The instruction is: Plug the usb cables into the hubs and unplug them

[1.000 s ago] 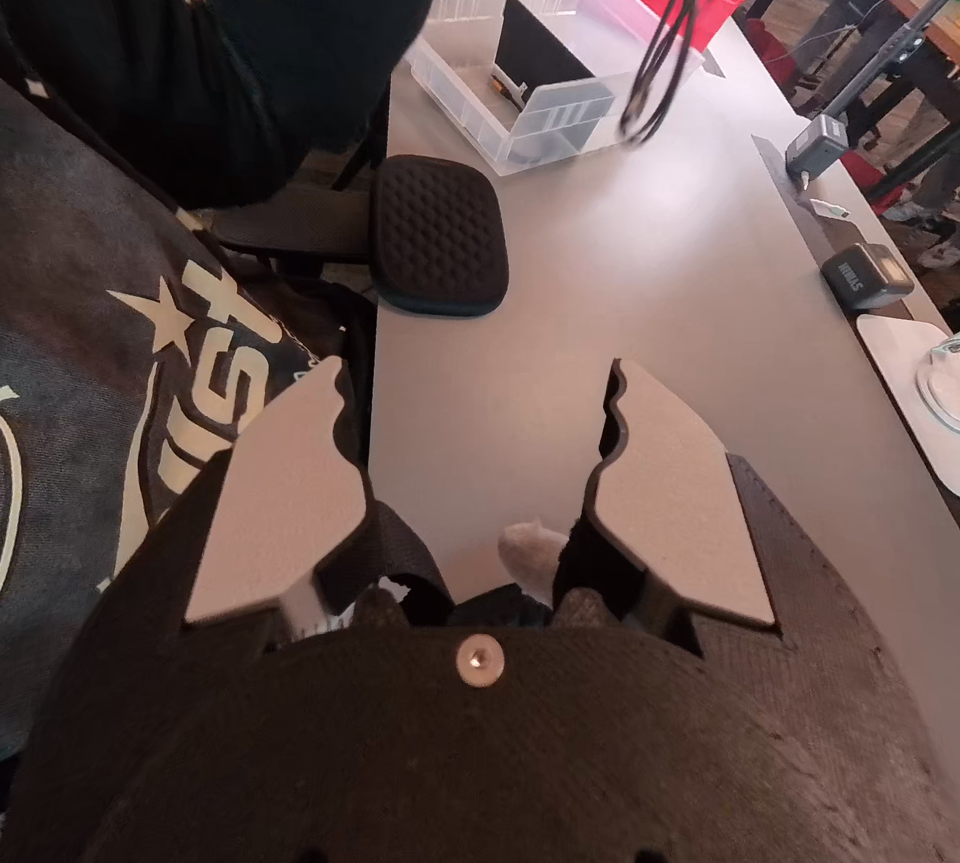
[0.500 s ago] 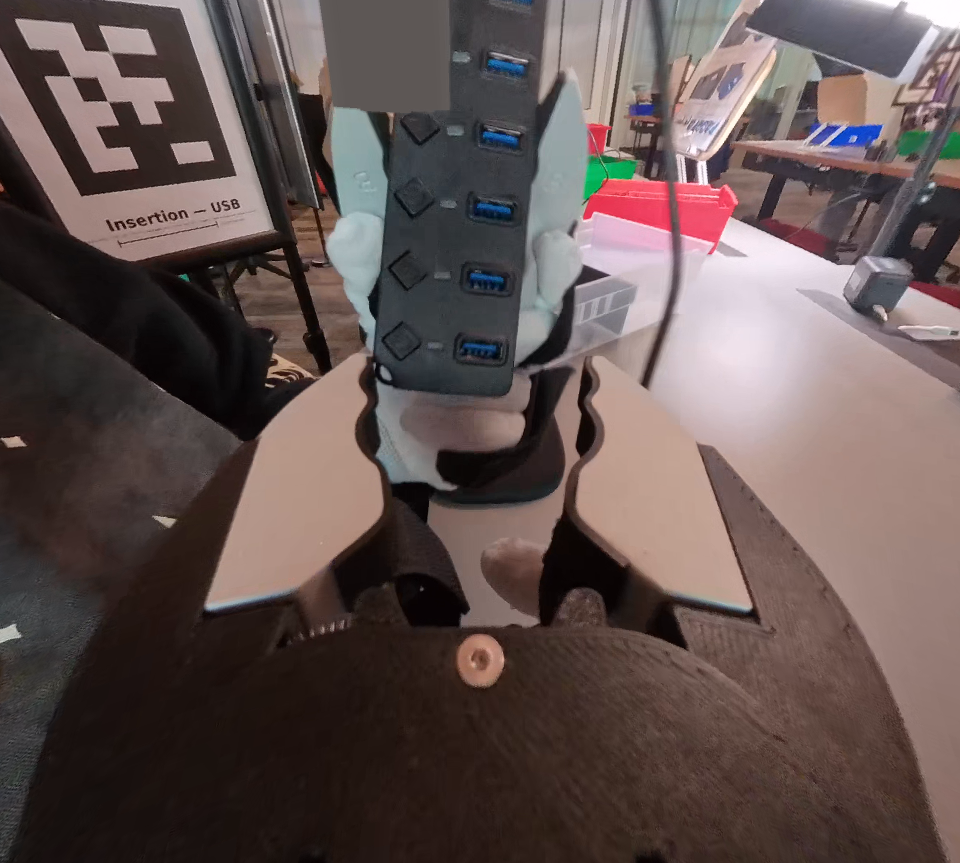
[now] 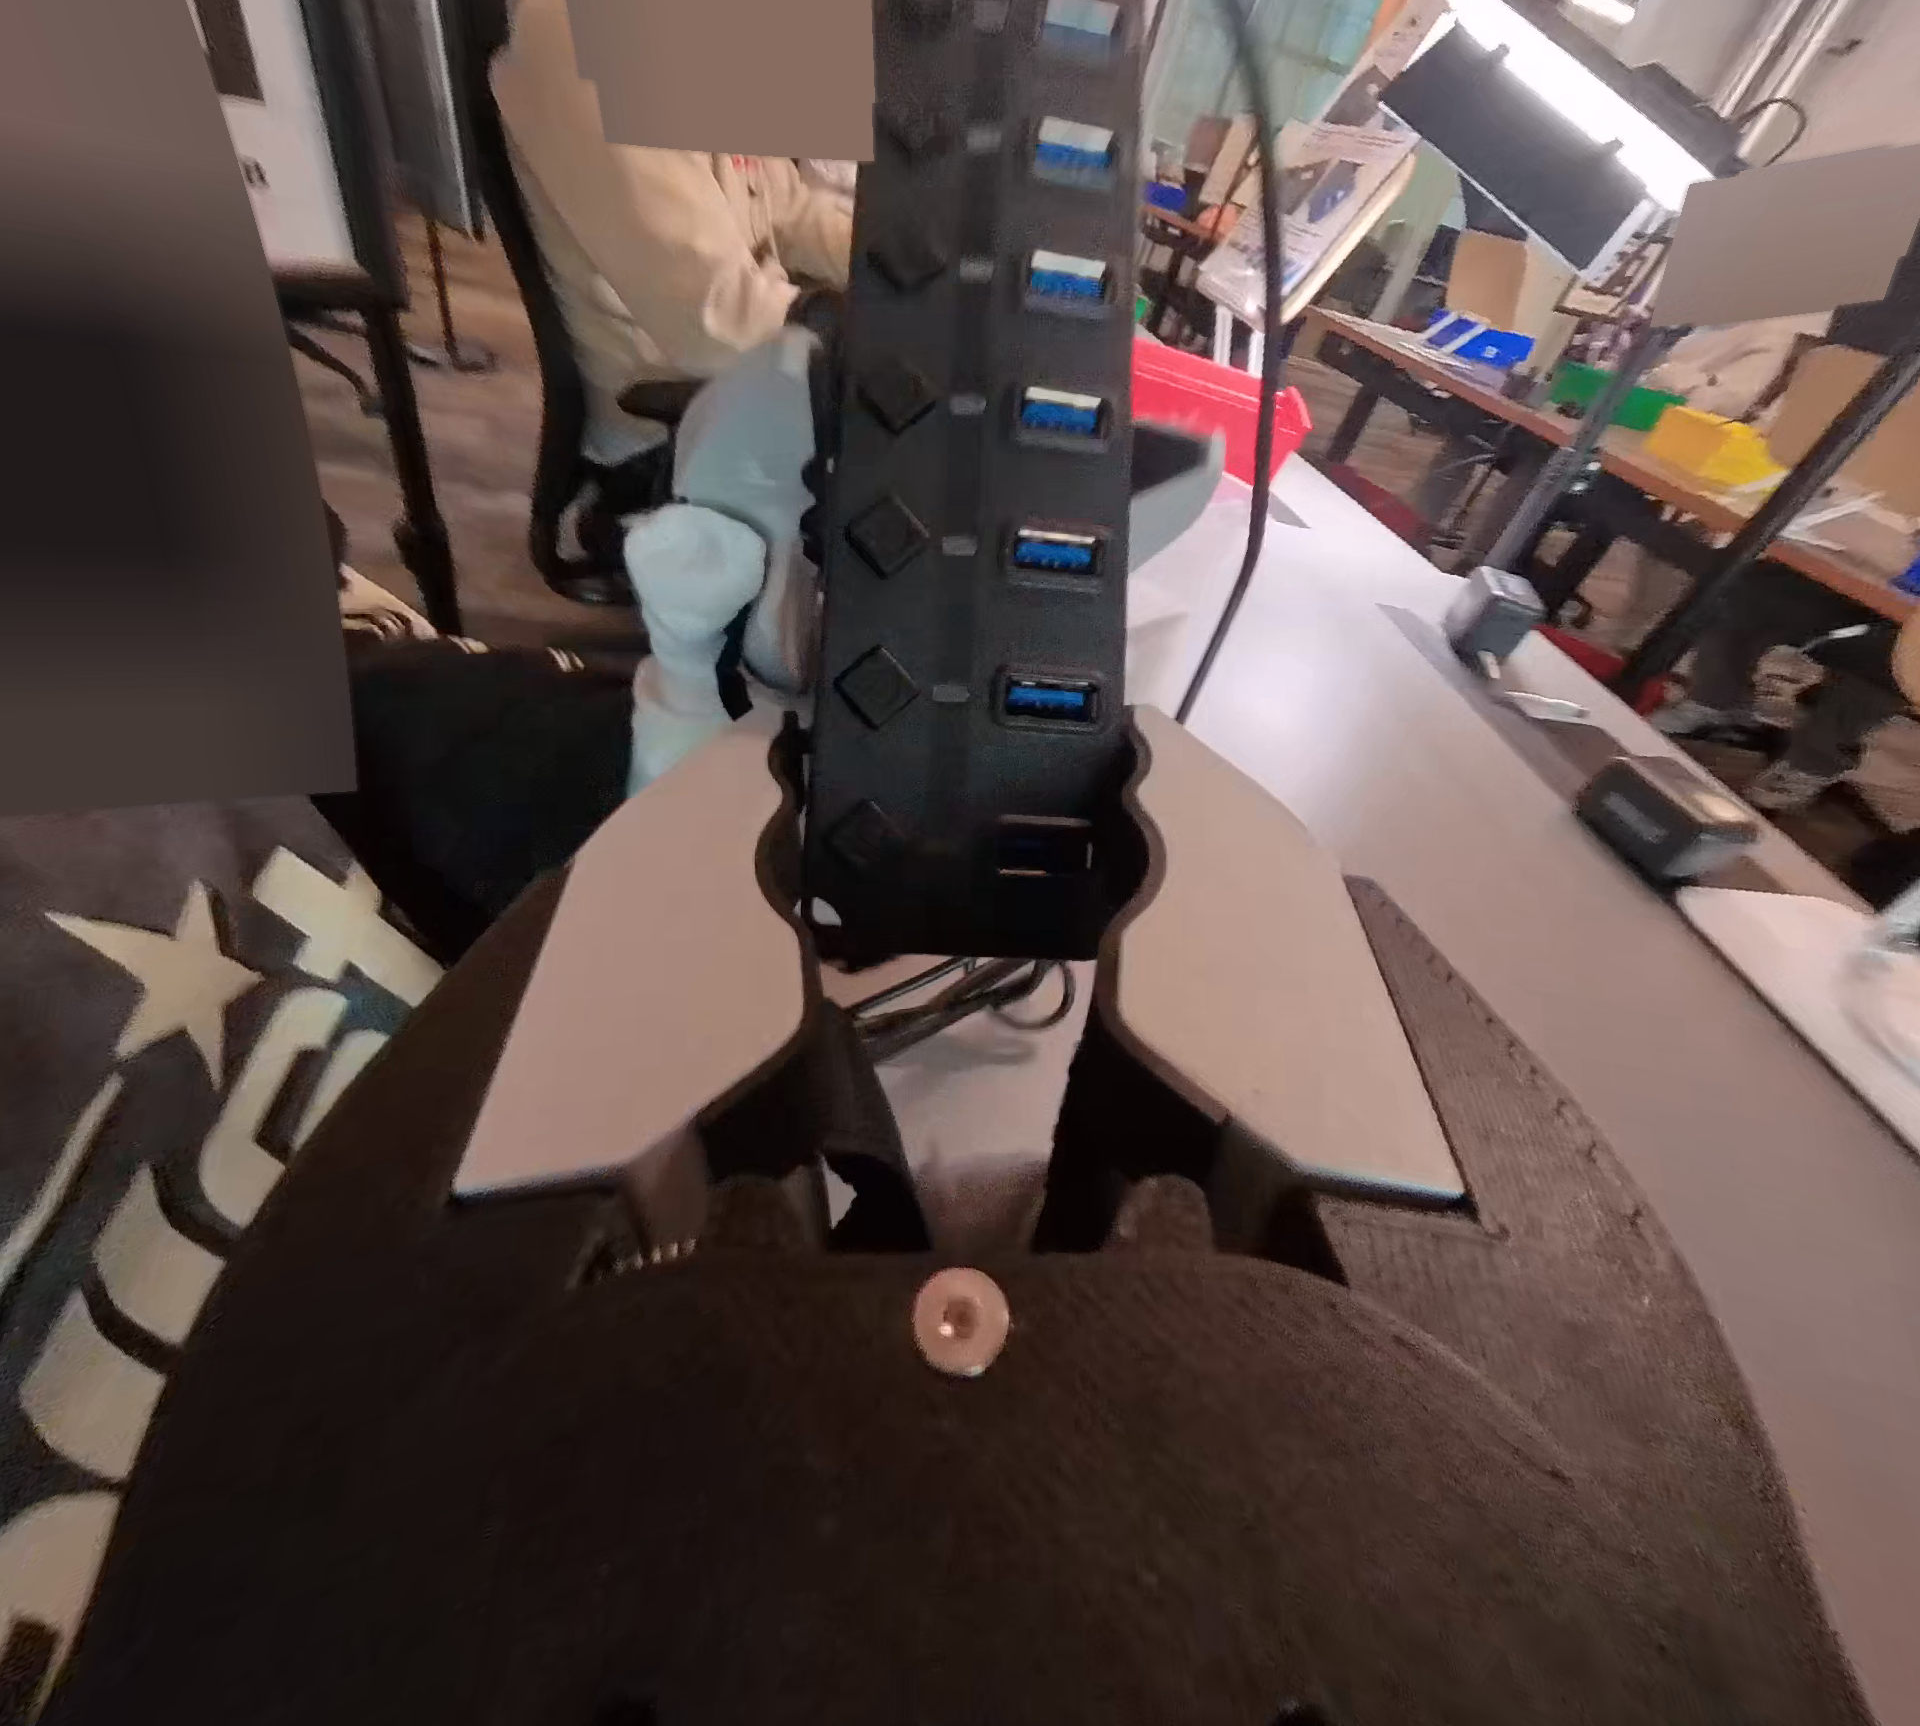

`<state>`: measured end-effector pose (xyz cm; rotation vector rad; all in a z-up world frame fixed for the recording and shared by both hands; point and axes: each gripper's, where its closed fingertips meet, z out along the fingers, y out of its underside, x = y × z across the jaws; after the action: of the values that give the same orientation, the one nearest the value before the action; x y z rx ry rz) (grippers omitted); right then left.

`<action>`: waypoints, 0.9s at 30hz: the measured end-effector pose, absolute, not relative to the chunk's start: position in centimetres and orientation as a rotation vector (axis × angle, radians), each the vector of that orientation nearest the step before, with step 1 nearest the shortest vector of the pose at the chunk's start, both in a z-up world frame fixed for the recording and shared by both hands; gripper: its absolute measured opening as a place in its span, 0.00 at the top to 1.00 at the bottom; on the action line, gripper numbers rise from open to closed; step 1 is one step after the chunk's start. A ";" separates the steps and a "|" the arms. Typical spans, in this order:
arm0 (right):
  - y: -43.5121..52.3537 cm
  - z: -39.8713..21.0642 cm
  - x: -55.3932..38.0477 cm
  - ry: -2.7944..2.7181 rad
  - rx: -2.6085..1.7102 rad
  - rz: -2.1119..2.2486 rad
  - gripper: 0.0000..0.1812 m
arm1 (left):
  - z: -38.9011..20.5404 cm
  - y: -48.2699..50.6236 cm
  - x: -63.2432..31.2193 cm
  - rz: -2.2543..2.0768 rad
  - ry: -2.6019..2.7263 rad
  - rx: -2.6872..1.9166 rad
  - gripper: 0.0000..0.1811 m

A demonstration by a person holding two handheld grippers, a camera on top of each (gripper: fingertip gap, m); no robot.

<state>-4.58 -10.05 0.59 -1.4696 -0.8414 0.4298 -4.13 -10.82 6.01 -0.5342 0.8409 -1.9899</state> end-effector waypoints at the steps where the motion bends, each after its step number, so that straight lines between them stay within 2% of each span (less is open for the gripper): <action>1: -10.1 0.8 -3.9 -0.852 -1.474 0.407 0.69 | 5.0 -10.5 -3.6 -1.970 0.882 -0.610 0.68; 4: -10.8 1.3 -1.9 -0.900 -1.491 0.342 0.70 | 0.5 -10.1 -2.2 -1.851 1.048 -0.840 0.66; 8: -10.7 0.6 1.5 -0.930 -1.573 0.187 0.70 | -4.1 -8.9 -3.0 -1.652 1.125 -0.997 0.73; 12: -11.1 -2.3 3.4 -1.015 -1.714 0.263 0.70 | -4.7 -9.0 -3.3 -1.573 1.273 -1.038 0.74; 16: -12.1 -4.1 5.6 -1.058 -1.825 0.308 0.70 | -8.0 -7.7 -3.4 -1.247 1.530 -1.158 0.75; 19: -12.6 -6.3 7.3 -1.084 -1.946 0.315 0.70 | -7.8 -5.1 -4.5 -1.114 1.485 -1.178 0.75; 27: -14.2 -14.5 9.4 -1.166 -2.392 0.412 0.71 | -7.7 -3.8 -4.8 -1.151 1.400 -1.178 0.75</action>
<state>9.42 -14.15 -14.45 -2.3919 -1.1658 0.4122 -4.82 -3.76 -7.69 -1.1783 1.4002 -1.1508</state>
